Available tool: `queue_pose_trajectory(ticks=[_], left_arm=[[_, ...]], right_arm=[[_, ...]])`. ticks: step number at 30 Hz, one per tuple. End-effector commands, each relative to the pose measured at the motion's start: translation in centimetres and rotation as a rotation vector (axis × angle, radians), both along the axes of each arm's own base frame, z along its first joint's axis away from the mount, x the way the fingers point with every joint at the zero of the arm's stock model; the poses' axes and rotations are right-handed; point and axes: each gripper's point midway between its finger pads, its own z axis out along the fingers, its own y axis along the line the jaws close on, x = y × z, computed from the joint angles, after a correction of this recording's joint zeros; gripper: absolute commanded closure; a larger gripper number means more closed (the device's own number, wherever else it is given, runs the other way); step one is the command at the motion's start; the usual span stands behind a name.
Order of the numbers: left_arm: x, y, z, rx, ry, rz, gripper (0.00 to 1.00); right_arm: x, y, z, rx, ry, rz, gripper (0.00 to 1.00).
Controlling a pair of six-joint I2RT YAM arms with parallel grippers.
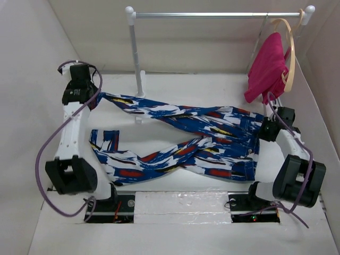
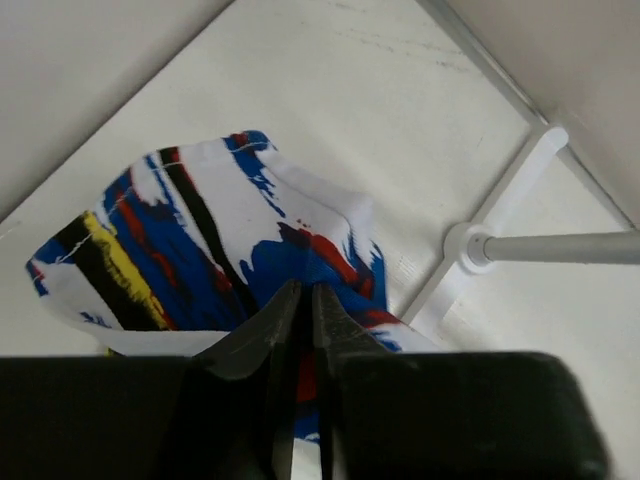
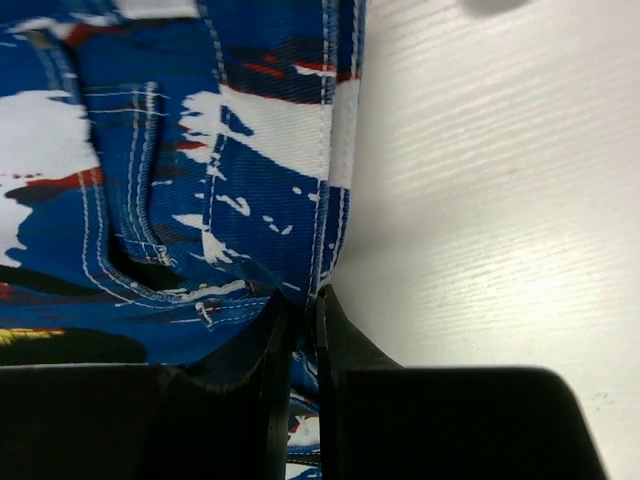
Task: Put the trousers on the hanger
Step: Fold the trousers
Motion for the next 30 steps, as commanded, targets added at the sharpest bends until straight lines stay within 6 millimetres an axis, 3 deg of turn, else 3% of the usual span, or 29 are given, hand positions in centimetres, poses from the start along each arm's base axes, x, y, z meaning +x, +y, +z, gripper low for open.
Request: queue_pose_trajectory(ticks=[1,2,3,4,5,6,8,9,10,11,12,13,14,15,16,17,18,20,21,22,23,25,26,28,30], left_arm=[[2.3,2.7,-1.8,-0.017,0.051,0.023,0.93],[3.5,2.7,-5.2,-0.04,0.138,0.011,0.81],[5.2,2.2,-9.5,-0.074,0.273,-0.037,0.31],[5.2,2.3,-9.6,-0.071,0.277,-0.041,0.31],[6.1,2.5,-9.3,-0.074,0.289,-0.034,0.24],[5.5,2.5,-10.3,-0.082,0.349,-0.023,0.17],[5.5,1.1,-11.4,-0.094,0.369,-0.078,0.16],[5.8,0.5,-10.7,-0.087,0.323,-0.093,0.15],[5.3,-0.2,-8.8,-0.077,0.266,-0.109,0.15],[4.3,-2.0,-9.6,-0.088,0.277,-0.151,0.16],[4.1,-2.8,-9.3,-0.087,0.244,-0.17,0.19],[2.9,-3.5,-7.7,-0.081,0.193,-0.182,0.2],[1.0,-4.0,-10.2,-0.092,0.241,-0.188,0.21],[0.4,-4.2,-10.6,-0.114,0.216,-0.166,0.24],[-0.8,-4.0,-9.7,-0.132,0.17,-0.148,0.27],[-1.7,-3.8,-10.3,-0.163,0.161,-0.138,0.29],[-3.3,-3.1,-11.6,-0.227,0.141,-0.097,0.32],[-5.0,-2.6,-14.0,-0.272,0.152,-0.062,0.36],[-5.0,-1.6,-14.0,-0.278,0.131,-0.028,0.36],[-5.1,-1.5,-14.4,-0.302,0.132,-0.015,0.35],[-5.0,-1.5,-14.7,-0.333,0.136,-0.019,0.34],[-4.9,-0.7,-16.1,-0.396,0.162,0.019,0.31],[-4.4,-0.1,-16.4,-0.406,0.152,0.033,0.31],[-4.1,0.5,-17.6,-0.469,0.156,0.047,0.31],[-3.3,2.1,-17.8,-0.519,0.11,0.082,0.31]], right_arm=[[2.9,-2.9,2.8,-0.084,-0.092,-0.008,1.0],[3.2,-2.7,2.7,-0.083,-0.091,0.001,1.0],[4.3,-2.9,3.7,-0.088,-0.119,0.013,0.96],[4.3,-2.9,3.4,-0.085,-0.111,0.013,0.96],[4.8,-2.5,3.5,-0.094,-0.111,0.044,0.69],[4.6,-2.1,3.3,-0.107,-0.076,0.082,0.55],[5.6,-1.2,5.0,-0.151,-0.094,0.156,0.35],[5.5,-0.6,5.4,-0.161,-0.1,0.181,0.33],[5.4,0.1,6.0,-0.17,-0.113,0.204,0.33],[5.0,1.0,6.9,-0.187,-0.138,0.228,0.33],[4.7,2.7,7.3,-0.193,-0.154,0.281,0.33],[4.4,3.9,7.6,-0.19,-0.168,0.317,0.33],[3.6,5.2,7.8,-0.187,-0.189,0.354,0.42],[3.2,7.9,7.9,-0.174,-0.207,0.433,0.53],[2.6,9.6,7.9,-0.165,-0.217,0.484,0.61],[2.1,11.2,7.9,-0.156,-0.234,0.524,0.92],[1.0,14.8,7.7,-0.142,-0.271,0.632,1.0],[-0.1,18.5,7.5,-0.111,-0.312,0.74,1.0],[-0.7,20.1,6.8,-0.104,-0.308,0.781,1.0],[-1.9,23.1,6.6,-0.092,-0.315,0.872,1.0],[-2.1,24.5,6.6,-0.087,-0.322,0.902,0.98],[-2.1,27.2,6.3,-0.089,-0.308,0.977,0.85],[-3.1,29.1,6.2,-0.089,-0.3,1.04,0.72],[-3.0,31.4,7.3,-0.104,-0.327,1.089,0.63],[-3.8,33.8,7.2,-0.114,-0.326,1.155,0.59]])
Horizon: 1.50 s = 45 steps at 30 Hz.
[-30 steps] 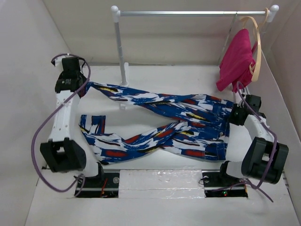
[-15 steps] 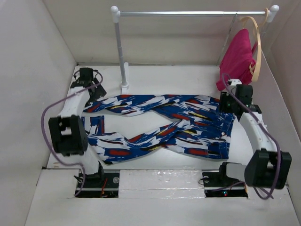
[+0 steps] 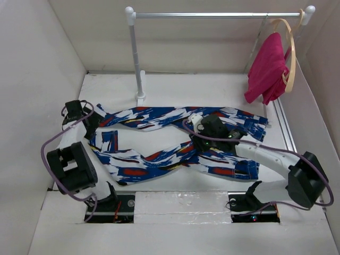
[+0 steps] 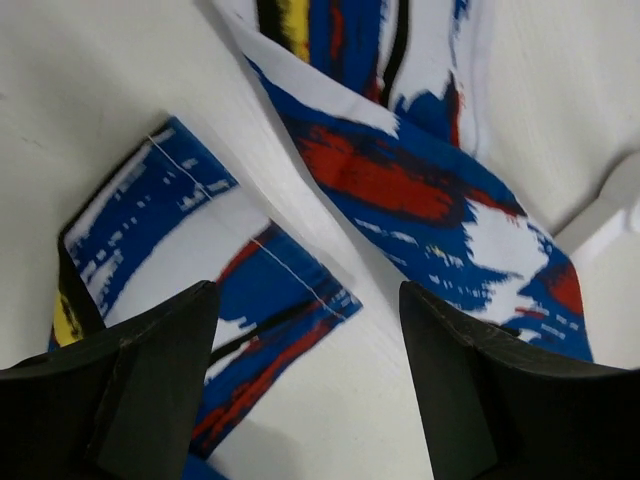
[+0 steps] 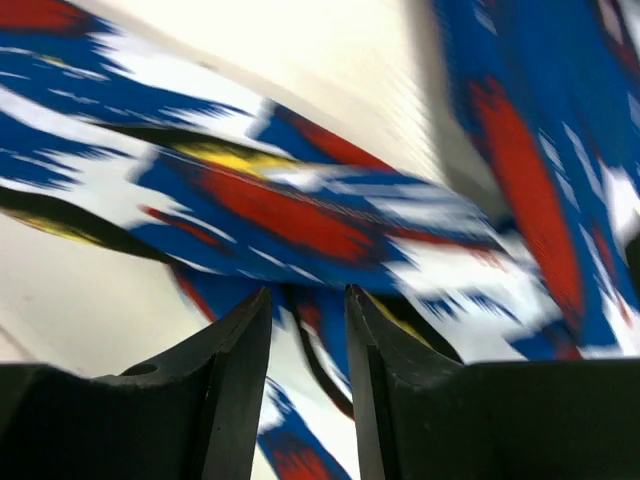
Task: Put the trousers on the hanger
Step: Fold the trousers
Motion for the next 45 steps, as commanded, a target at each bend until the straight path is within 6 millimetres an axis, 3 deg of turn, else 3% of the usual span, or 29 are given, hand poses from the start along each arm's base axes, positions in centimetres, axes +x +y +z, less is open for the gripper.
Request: queue_pose_trajectory(ticks=[1,6,14,17,18,19,21,24,25,27,29,30,31,33,34,35,36,37,40,41,43,45], left_arm=[[1.9,1.1,0.0,-0.107,-0.095,0.051,0.31],[4.1,2.3,-1.4,-0.124,-0.1,0.07,0.36],[6.3,2.9,-4.5,-0.164,-0.079,0.081,0.47],[6.4,3.4,-5.7,-0.145,-0.045,0.078,0.63],[6.8,3.7,-5.7,-0.136,-0.045,0.069,0.86],[7.1,4.0,-5.4,-0.115,-0.036,0.044,1.0],[6.9,4.2,-5.3,-0.092,-0.023,0.032,1.0],[5.6,4.8,-4.6,-0.031,-0.006,0.043,1.0],[5.3,4.9,-3.5,-0.011,-0.024,0.047,1.0],[3.7,4.6,-3.4,-0.001,-0.004,0.057,1.0],[2.8,4.8,-1.6,0.038,-0.03,0.081,1.0],[1.8,4.5,-1.8,0.038,-0.018,0.082,1.0],[1.4,4.5,-0.2,0.063,-0.052,0.085,1.0],[0.3,4.1,0.7,0.068,-0.053,0.084,1.0],[-0.3,3.6,2.9,0.082,-0.1,0.076,1.0],[-0.7,3.4,2.5,0.075,-0.083,0.075,1.0],[-1.0,3.2,3.9,0.085,-0.119,0.072,1.0],[-1.4,3.1,4.5,0.091,-0.127,0.072,1.0],[-2.5,2.6,6.2,0.106,-0.143,0.065,1.0],[-2.8,2.4,6.9,0.106,-0.14,0.059,1.0],[-3.2,2.2,8.4,0.113,-0.158,0.05,1.0],[-3.2,1.9,10.5,0.117,-0.187,0.032,1.0]], right_arm=[[1.7,4.6,4.7,0.085,-0.139,0.052,0.59],[-0.3,7.5,3.8,0.089,-0.106,0.123,0.59],[-2.1,8.7,3.0,0.084,-0.075,0.15,0.6],[-2.6,9.0,3.2,0.074,-0.077,0.163,0.6],[-2.6,8.9,3.2,0.072,-0.078,0.161,0.6],[-2.5,8.9,3.6,0.072,-0.081,0.159,0.6],[-2.5,8.8,3.8,0.071,-0.083,0.157,0.6],[-2.5,8.7,3.7,0.058,-0.089,0.167,0.59],[-2.5,8.9,3.7,0.055,-0.087,0.181,0.57],[-3.0,9.7,2.8,0.047,-0.072,0.234,0.46],[-4.1,10.7,1.8,0.045,-0.028,0.311,0.36],[-4.7,11.6,1.7,0.039,-0.027,0.367,0.35],[-5.2,12.2,0.3,0.013,0.001,0.399,0.35],[-6.0,13.8,0.1,0.0,-0.016,0.452,0.33],[-6.0,16.0,-0.2,0.007,-0.015,0.487,0.31],[-5.9,16.0,-0.2,0.008,-0.02,0.491,0.31],[-5.8,16.9,0.0,0.022,-0.018,0.508,0.3],[-5.7,18.9,0.4,0.038,-0.029,0.536,0.29],[-6.4,22.5,0.6,0.108,-0.015,0.636,0.25],[-7.1,23.4,-1.6,0.092,0.021,0.678,0.25],[-8.0,23.9,-3.8,0.072,0.07,0.724,0.28],[-9.0,23.4,-6.1,0.038,0.108,0.76,0.48]])
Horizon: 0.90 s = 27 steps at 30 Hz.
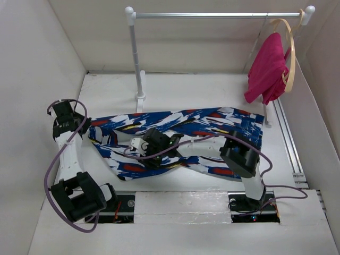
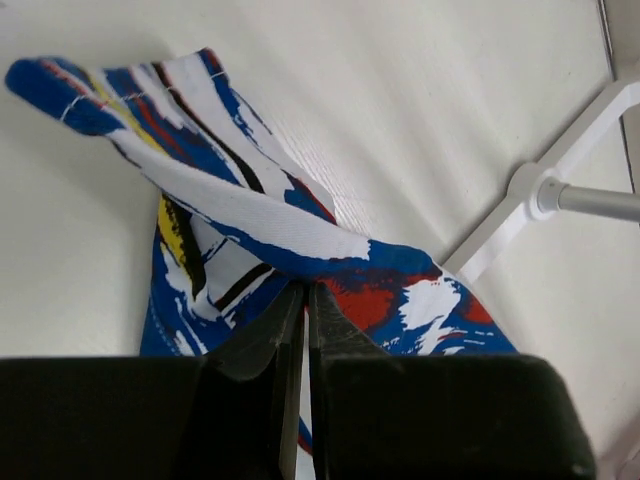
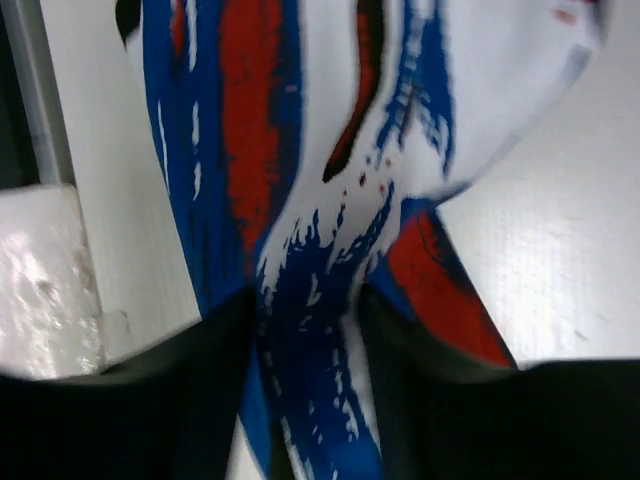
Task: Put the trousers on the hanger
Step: Fold the trousers
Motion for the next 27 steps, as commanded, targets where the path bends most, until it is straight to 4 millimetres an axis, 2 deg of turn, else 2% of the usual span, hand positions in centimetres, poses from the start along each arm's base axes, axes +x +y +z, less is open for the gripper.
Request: queue_pose_trajectory(ticks=[1,2,3,5,6,8,10,11,12,13,14,15,16,17,18,19,21,22,24,25,26,27], left_arm=[[-0.7,-0.1,4.1,0.044,-0.04,-0.02,1.0],[-0.6,-0.2,5.5,0.05,-0.058,-0.028,1.0],[-0.5,-0.5,6.3,0.047,-0.072,-0.053,1.0],[-0.3,-0.9,7.1,0.035,-0.072,-0.076,1.0],[0.3,-0.9,8.3,0.033,-0.095,-0.088,1.0],[1.5,-0.7,8.4,0.024,-0.102,-0.103,1.0],[3.7,0.3,7.6,0.008,-0.079,-0.089,1.0],[5.0,0.9,7.4,0.009,-0.09,-0.086,1.0],[7.0,1.6,5.2,-0.028,-0.04,-0.091,0.95],[8.2,1.6,3.9,-0.041,-0.006,-0.107,0.84],[9.2,2.3,3.9,-0.036,0.031,-0.115,0.75],[10.3,2.5,0.0,-0.065,0.141,-0.125,0.56],[10.7,2.8,-1.0,-0.068,0.178,-0.134,0.44],[11.0,2.4,-1.6,-0.059,0.211,-0.171,0.37],[11.7,2.9,-1.6,-0.047,0.212,-0.173,0.31],[11.8,3.0,-1.2,-0.034,0.201,-0.174,0.29],[11.8,3.2,-0.2,0.0,0.153,-0.168,0.28],[11.7,3.2,0.9,0.015,0.13,-0.164,0.28],[10.7,3.4,1.3,0.046,0.121,-0.146,0.29],[9.9,3.2,3.1,0.067,0.081,-0.127,0.31],[9.7,3.1,3.2,0.074,0.051,-0.116,0.34],[7.5,2.3,2.4,0.068,0.052,-0.105,0.4]], right_arm=[[-3.0,0.3,-1.8,0.008,0.076,0.136,0.56],[-3.9,-0.9,-3.2,-0.007,0.102,0.137,0.69],[-4.9,-1.3,-1.8,0.025,0.1,0.155,0.76],[-6.2,-2.9,-1.4,0.021,0.104,0.173,0.86],[-6.9,-4.4,-0.7,0.022,0.103,0.182,0.89],[-8.4,-6.1,-0.4,0.001,0.115,0.227,0.89],[-9.4,-7.0,0.3,0.002,0.12,0.25,0.84],[-9.5,-7.3,0.5,-0.007,0.119,0.254,0.71],[-9.3,-7.5,0.7,-0.013,0.109,0.241,0.63],[-8.5,-7.2,1.5,-0.006,0.073,0.213,0.55],[-8.4,-7.2,1.9,-0.008,0.07,0.205,0.45],[-8.2,-7.1,2.4,-0.006,0.065,0.2,0.43],[-7.7,-6.4,3.7,0.012,0.046,0.191,0.4],[-7.7,-6.4,4.3,0.01,0.044,0.182,0.38],[-7.5,-6.1,5.2,0.026,0.035,0.177,0.38],[-7.3,-6.0,5.9,0.039,0.023,0.168,0.38],[-6.7,-5.5,8.7,0.085,-0.009,0.144,0.38],[-6.6,-5.5,8.7,0.083,-0.014,0.139,0.38],[-6.3,-5.3,10.4,0.114,-0.039,0.13,0.4],[-6.0,-5.4,10.6,0.116,-0.056,0.118,0.42],[-5.8,-5.4,10.9,0.12,-0.067,0.111,0.53],[-5.6,-5.5,11.1,0.122,-0.078,0.103,0.63]])
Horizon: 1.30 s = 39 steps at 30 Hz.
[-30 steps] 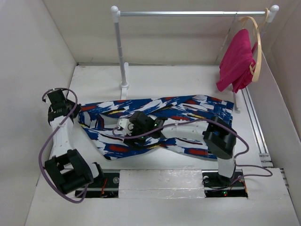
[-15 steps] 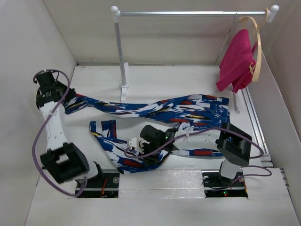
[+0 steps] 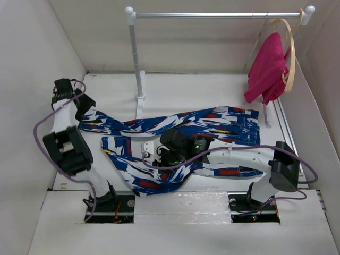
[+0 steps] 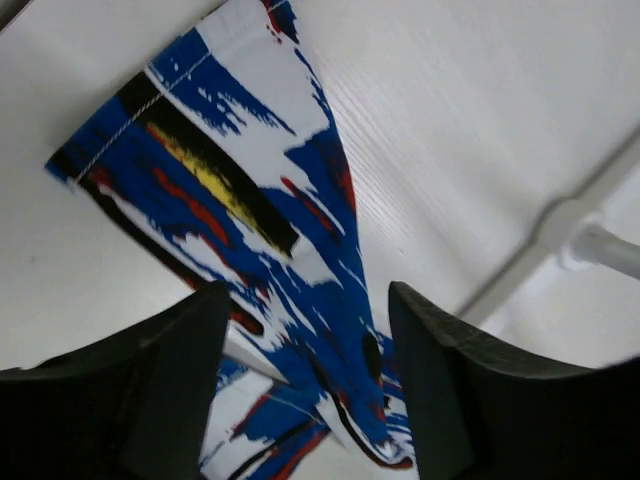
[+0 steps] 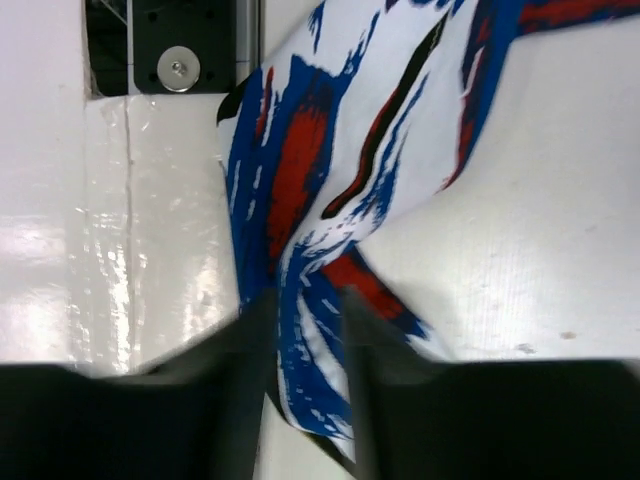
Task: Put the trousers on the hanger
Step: Fold the trousers
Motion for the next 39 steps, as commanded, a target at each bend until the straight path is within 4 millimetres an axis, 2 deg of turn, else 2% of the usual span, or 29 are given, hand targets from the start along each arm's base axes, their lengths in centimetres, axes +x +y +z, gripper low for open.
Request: queue_pose_trajectory(ticks=[1,2,3,5,6,7,8,9,10,11,13,14,15,19,20,24,25,26,27,29,31,34,35,37,38,39], left_arm=[[-2.9,-0.2,5.7,0.091,-0.181,0.058,0.43],[-4.2,-0.7,3.2,0.078,-0.162,0.071,0.46],[-5.3,-0.5,3.3,0.085,-0.177,0.1,0.5],[-6.8,0.6,1.7,0.055,-0.174,0.169,0.56],[-7.9,0.2,-0.2,0.019,-0.142,0.172,0.59],[-8.4,0.6,-1.0,0.007,-0.131,0.189,0.59],[-8.4,0.4,-1.8,-0.005,-0.121,0.184,0.58],[-8.6,0.5,-3.8,-0.033,-0.072,0.184,0.54],[-8.5,0.5,-3.8,-0.032,-0.074,0.183,0.54],[-8.1,0.5,-4.7,-0.05,-0.053,0.175,0.5],[-7.2,0.7,-5.2,-0.066,-0.05,0.17,0.45],[-7.1,0.6,-6.4,-0.087,-0.018,0.171,0.43],[-6.9,0.7,-6.8,-0.094,-0.011,0.176,0.43],[-6.3,1.4,-8.6,-0.102,0.018,0.217,0.48],[-6.4,1.6,-9.5,-0.101,0.043,0.227,0.52],[-5.9,1.9,-11.0,-0.111,0.055,0.241,0.55],[-5.5,2.0,-11.1,-0.11,0.043,0.239,0.59],[-5.4,1.9,-11.5,-0.119,0.046,0.233,0.73],[-5.3,1.9,-11.7,-0.122,0.046,0.231,0.82],[-4.8,1.9,-11.5,-0.128,0.038,0.212,1.0],[-4.4,2.1,-10.6,-0.112,0.026,0.184,1.0],[-4.2,2.6,-7.1,-0.061,-0.036,0.174,1.0],[-4.2,2.8,-4.4,-0.028,-0.092,0.177,1.0],[-5.0,2.2,-2.3,-0.026,-0.132,0.187,1.0],[-5.4,1.7,0.8,-0.012,-0.208,0.189,1.0],[-5.8,1.5,2.0,-0.003,-0.232,0.189,1.0]], right_arm=[[1.4,0.2,2.7,0.043,-0.069,-0.057,0.79],[1.5,0.0,2.7,0.037,-0.074,-0.066,1.0],[1.7,-0.1,2.7,0.034,-0.081,-0.075,1.0],[2.6,-0.8,3.2,0.029,-0.108,-0.118,1.0],[2.7,-1.2,3.4,0.028,-0.114,-0.134,1.0],[3.5,-2.0,4.1,0.037,-0.143,-0.178,0.84],[4.2,-2.6,4.6,0.044,-0.152,-0.212,0.75],[5.0,-4.1,5.9,0.075,-0.176,-0.258,0.6],[5.0,-4.1,5.9,0.075,-0.176,-0.259,0.59],[5.9,-4.9,6.3,0.083,-0.179,-0.29,0.56],[6.3,-6.4,6.9,0.094,-0.181,-0.316,0.54],[7.1,-7.1,7.0,0.093,-0.18,-0.342,0.54],[7.3,-7.7,7.1,0.093,-0.178,-0.353,0.54],[7.9,-9.7,6.8,0.08,-0.155,-0.401,0.55],[7.6,-10.0,6.9,0.086,-0.152,-0.403,0.55],[7.8,-10.8,7.7,0.116,-0.152,-0.43,0.55],[7.7,-10.7,7.7,0.126,-0.144,-0.435,0.55],[7.7,-10.8,7.7,0.122,-0.142,-0.44,0.55],[7.9,-11.1,7.8,0.116,-0.153,-0.457,0.55],[8.3,-11.8,7.6,0.094,-0.158,-0.483,0.55],[8.6,-12.4,7.4,0.089,-0.153,-0.497,0.55],[8.1,-12.3,7.3,0.094,-0.141,-0.478,0.55],[8.3,-12.6,7.4,0.094,-0.14,-0.487,0.56],[8.2,-12.7,7.5,0.1,-0.15,-0.484,0.56],[8.3,-12.7,7.5,0.102,-0.152,-0.483,0.56],[8.5,-12.9,7.7,0.108,-0.154,-0.489,0.56]])
